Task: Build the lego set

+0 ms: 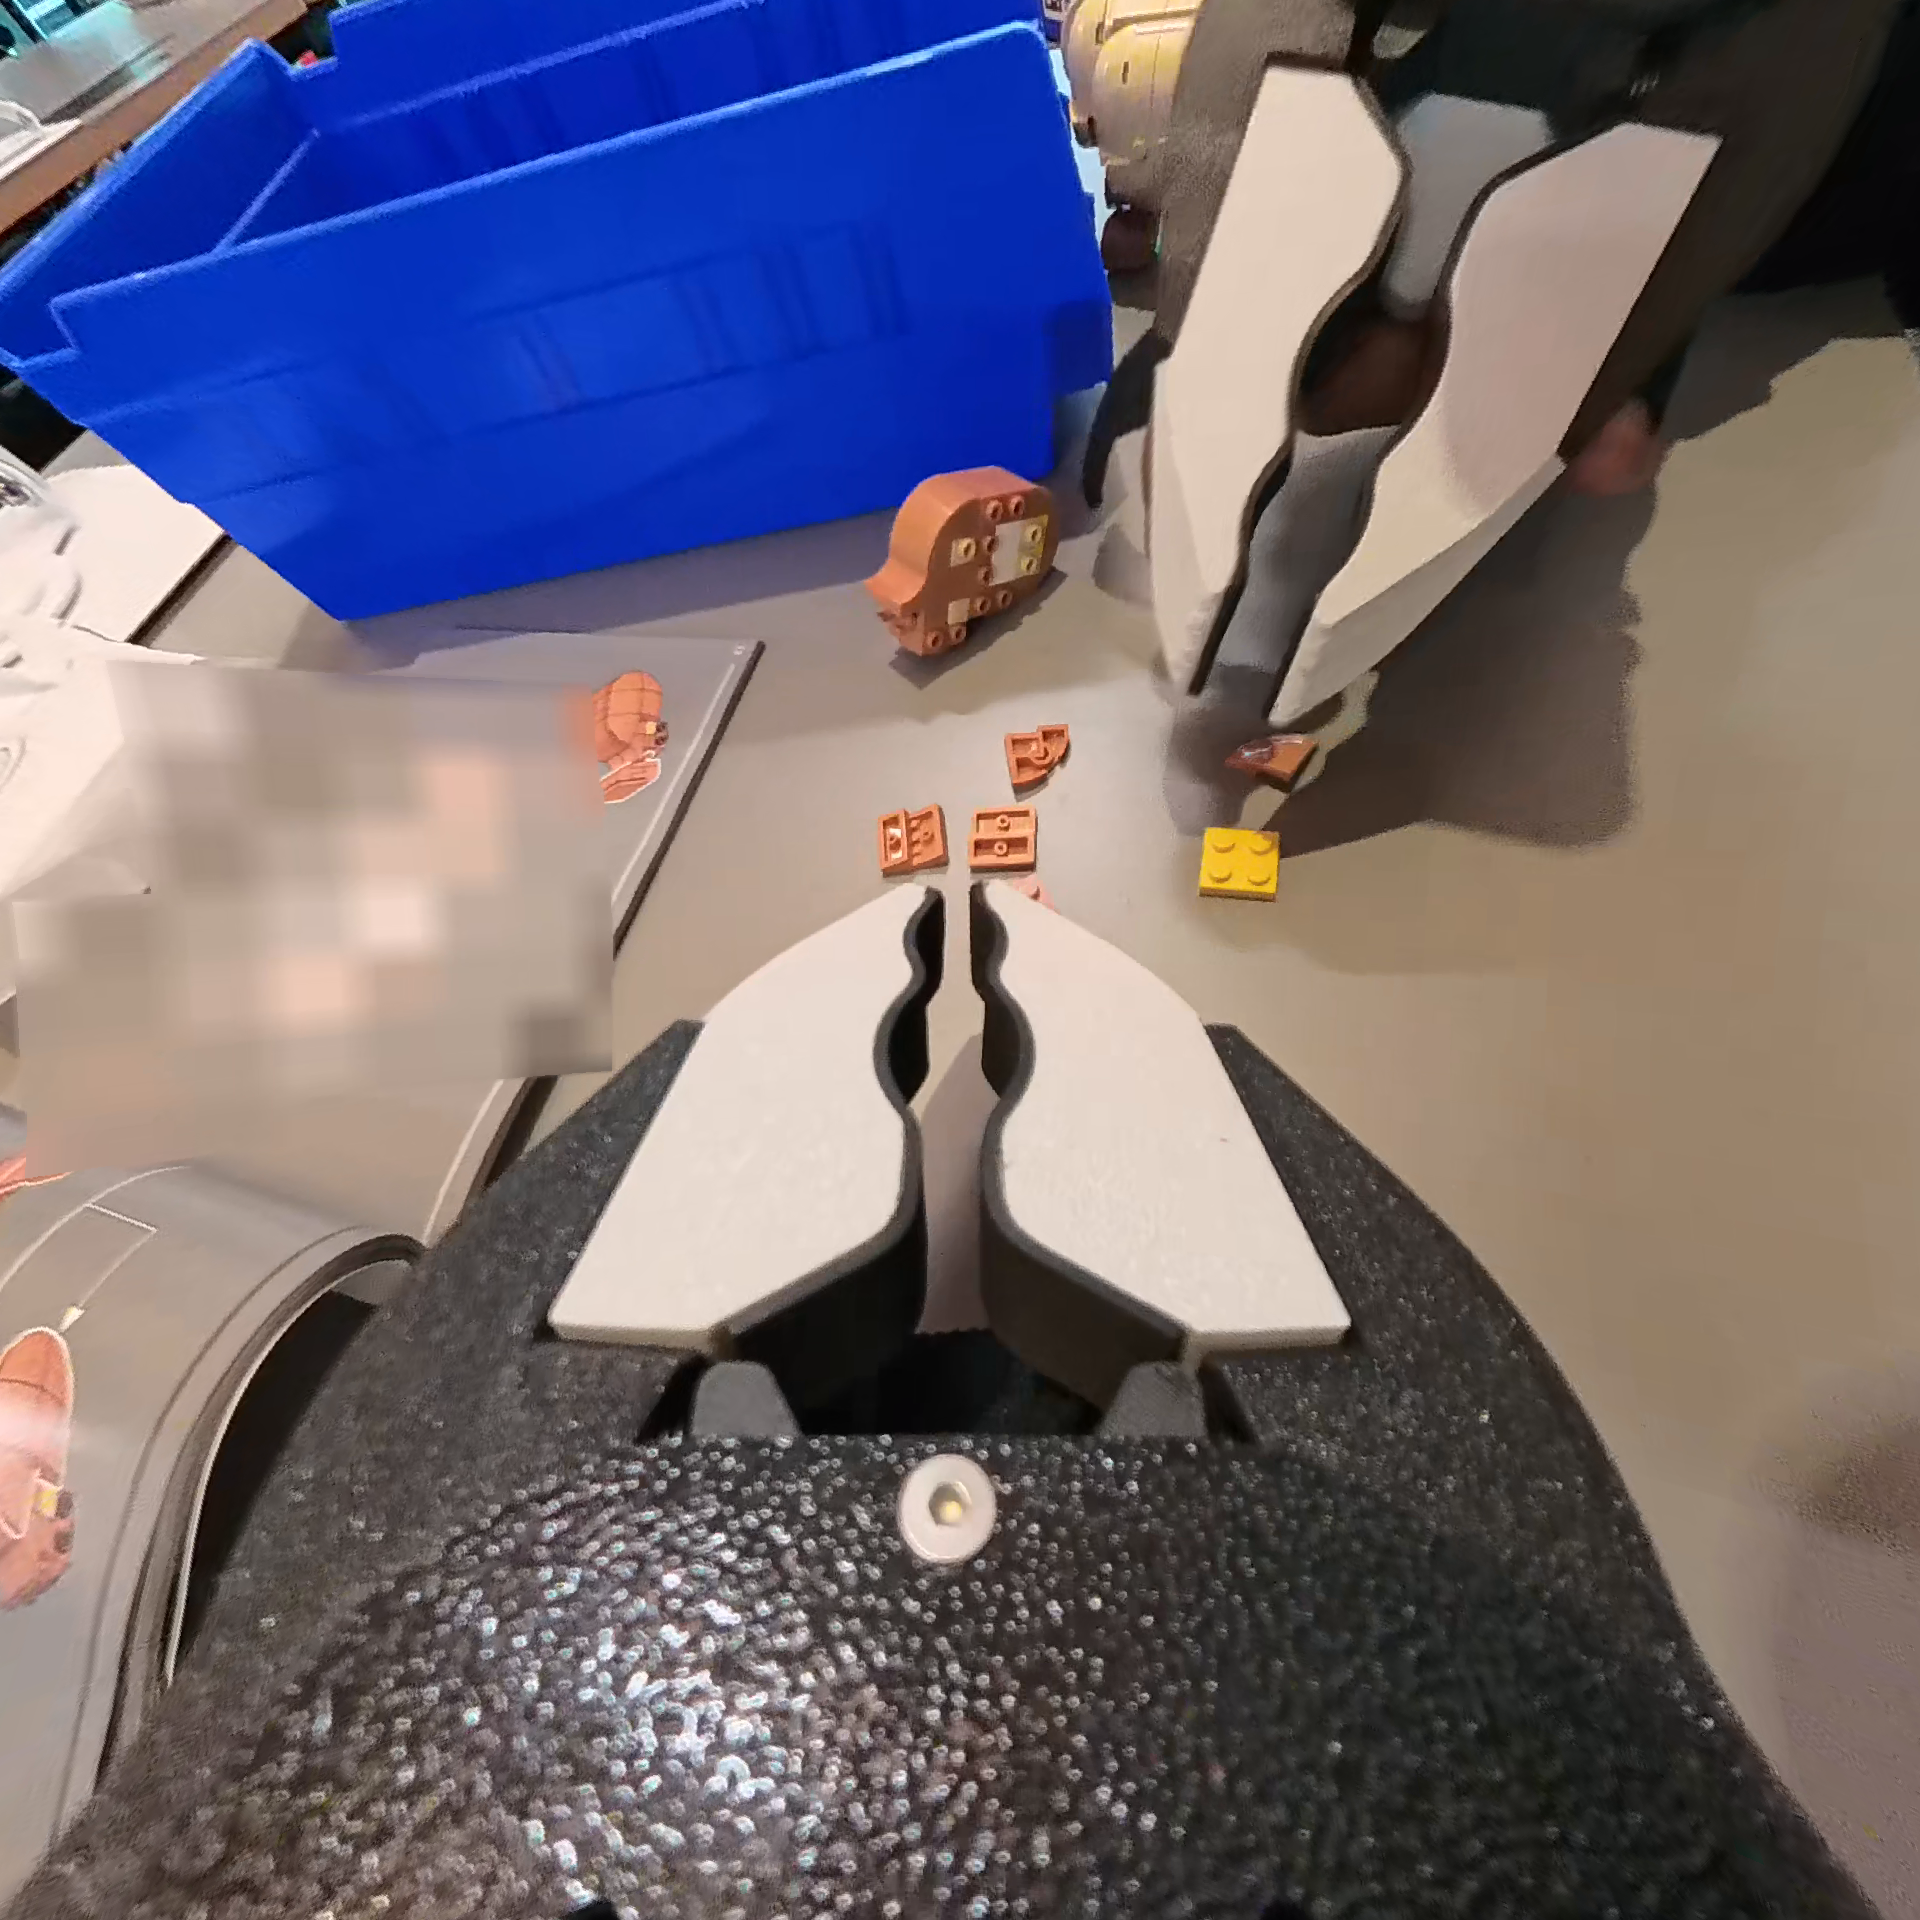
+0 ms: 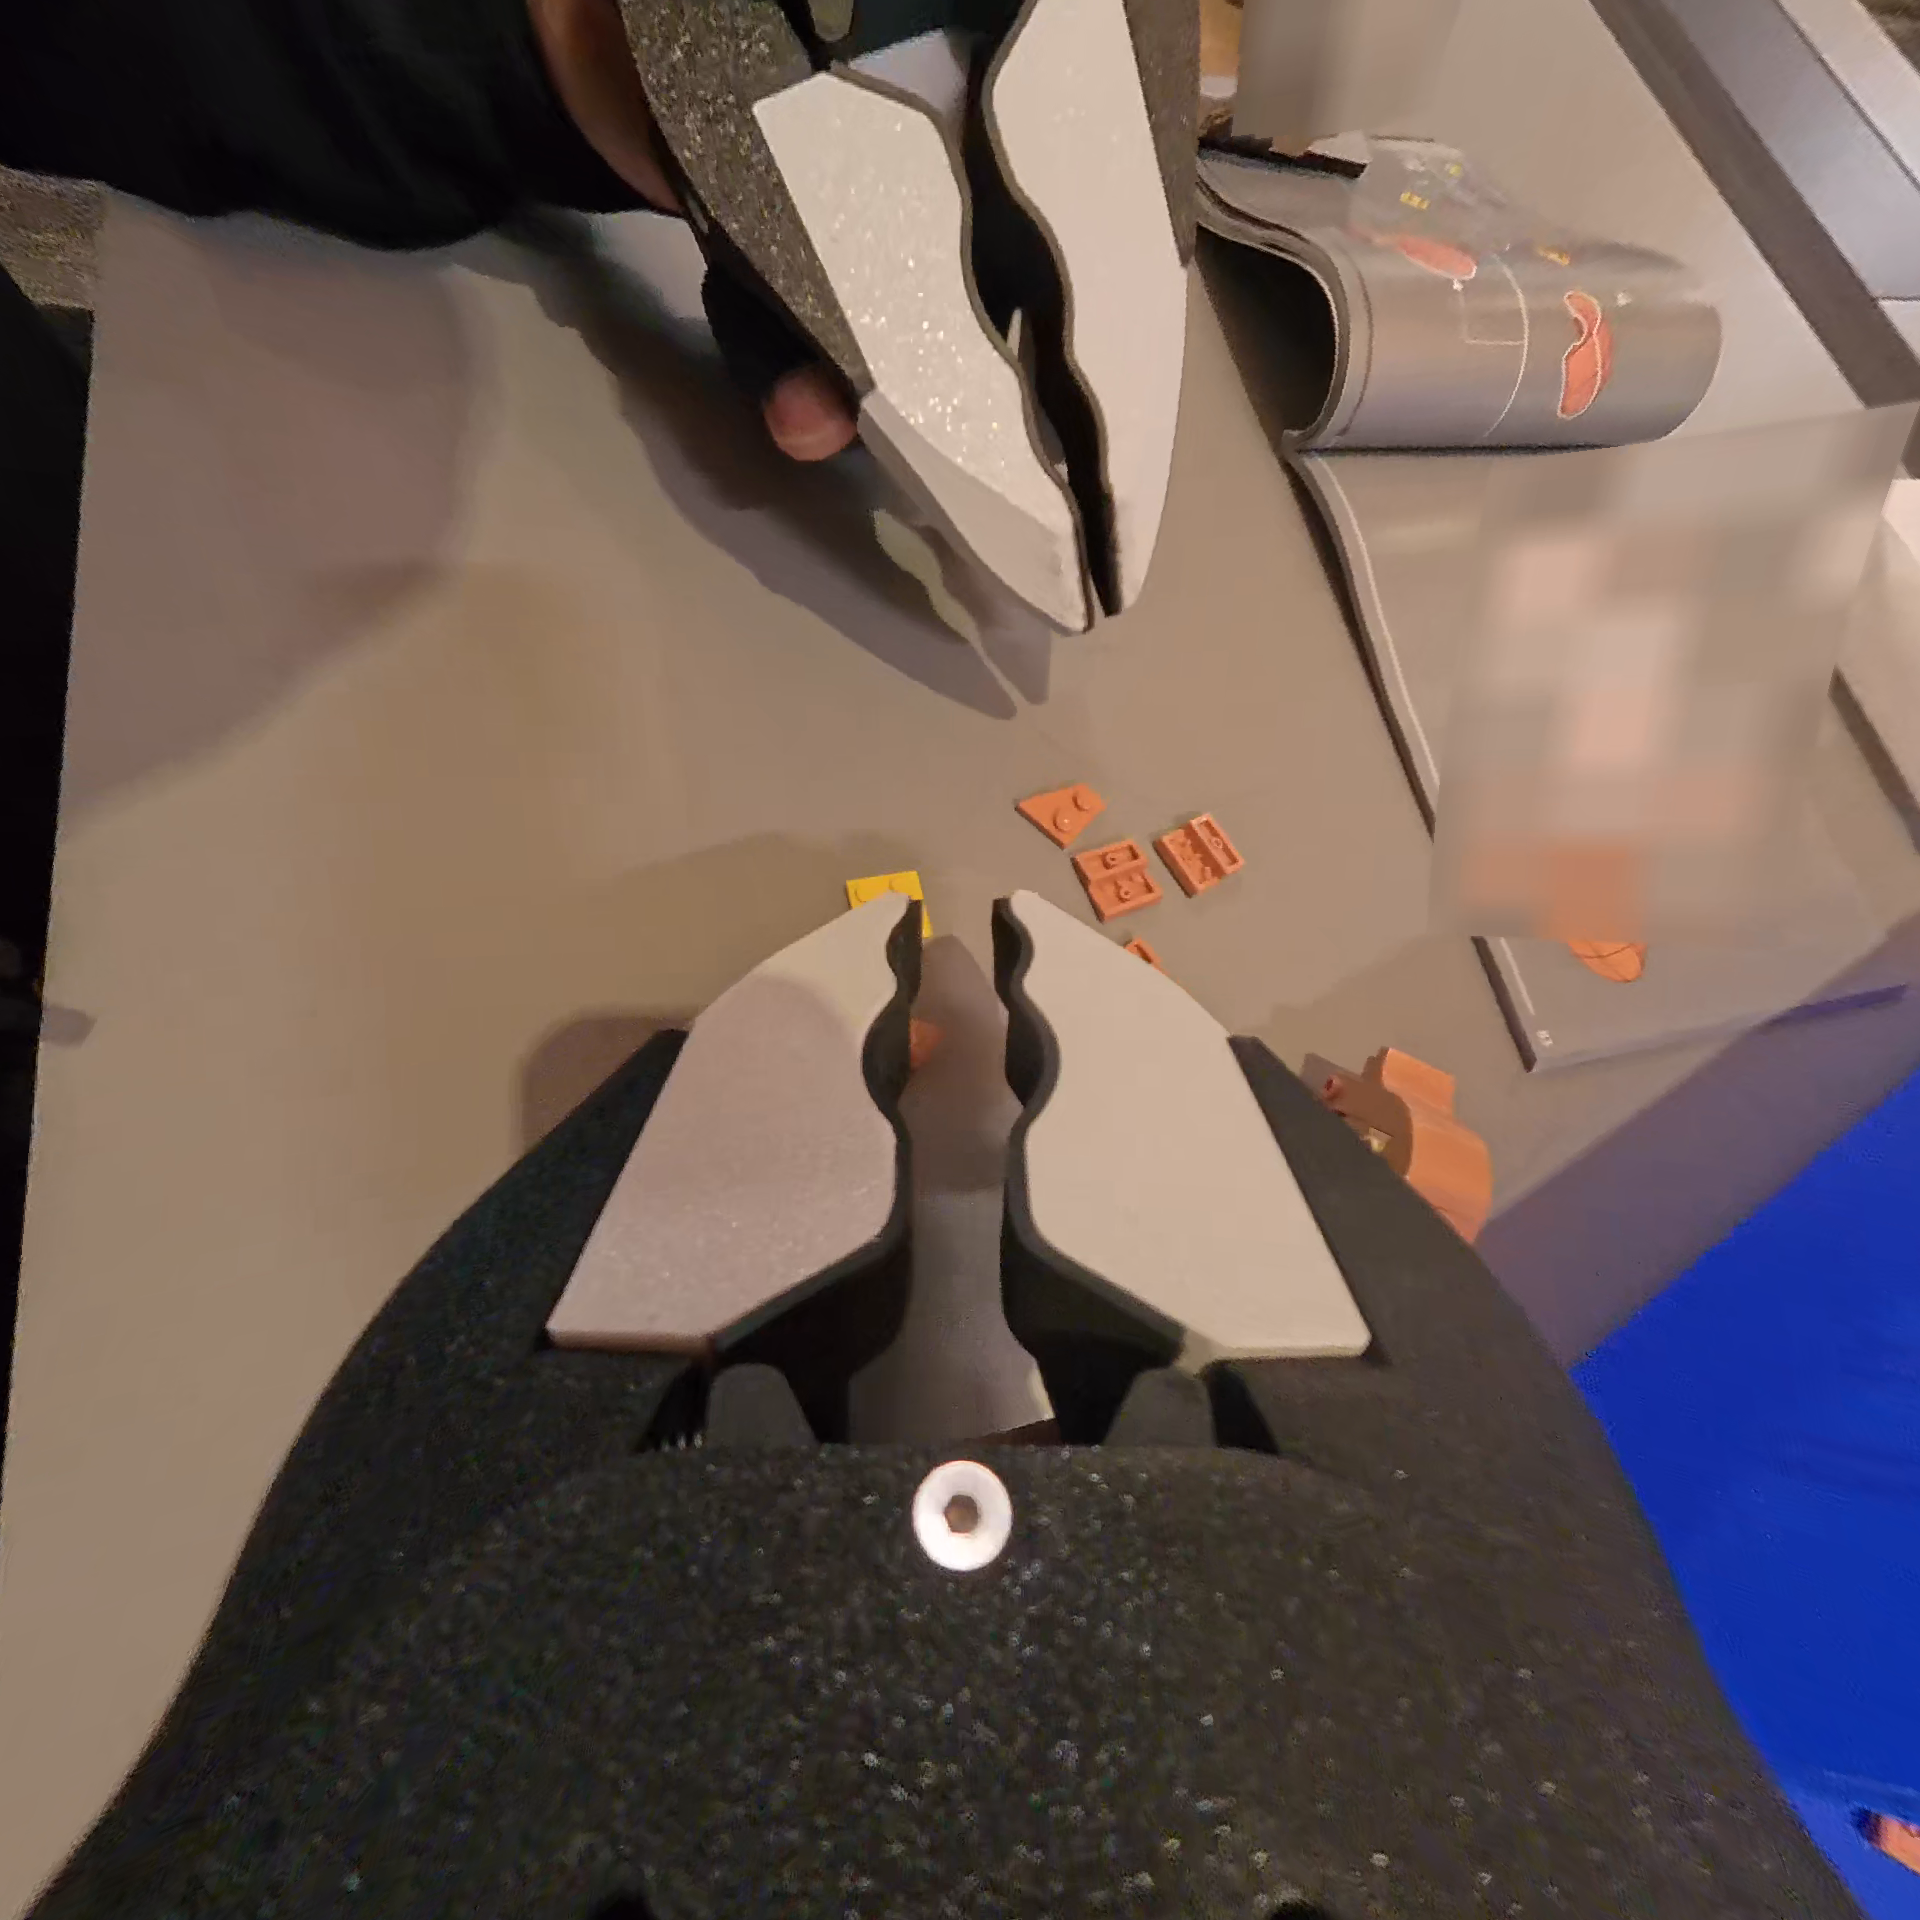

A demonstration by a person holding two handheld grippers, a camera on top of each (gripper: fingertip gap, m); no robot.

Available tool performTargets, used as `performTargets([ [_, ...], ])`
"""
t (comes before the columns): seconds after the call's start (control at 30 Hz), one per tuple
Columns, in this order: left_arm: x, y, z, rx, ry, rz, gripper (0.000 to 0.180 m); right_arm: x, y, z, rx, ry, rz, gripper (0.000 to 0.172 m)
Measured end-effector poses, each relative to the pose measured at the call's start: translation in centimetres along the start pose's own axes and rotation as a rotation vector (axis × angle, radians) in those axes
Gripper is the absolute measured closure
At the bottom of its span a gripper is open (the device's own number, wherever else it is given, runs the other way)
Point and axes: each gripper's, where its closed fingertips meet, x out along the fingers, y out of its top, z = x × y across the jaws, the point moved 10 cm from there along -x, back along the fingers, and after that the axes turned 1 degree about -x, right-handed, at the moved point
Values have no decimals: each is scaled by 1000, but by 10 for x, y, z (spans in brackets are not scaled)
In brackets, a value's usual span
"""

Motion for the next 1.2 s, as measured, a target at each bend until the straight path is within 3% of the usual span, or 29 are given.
performTargets([
  [0.53,0,-3,-3,-81,29,-85,176,10,1,-11,-31,91,-71,166],
  [0.73,1,-4,0,-86,3,-109,176,24,1,-11,-18,73,-149,163],
  [1.0,2,-3,2,-86,-9,-126,175,44,14,-11,-8,44,-139,168],
  [1.2,-2,-1,2,-78,8,-114,175,37,14,-2,-10,-10,-120,157],
])
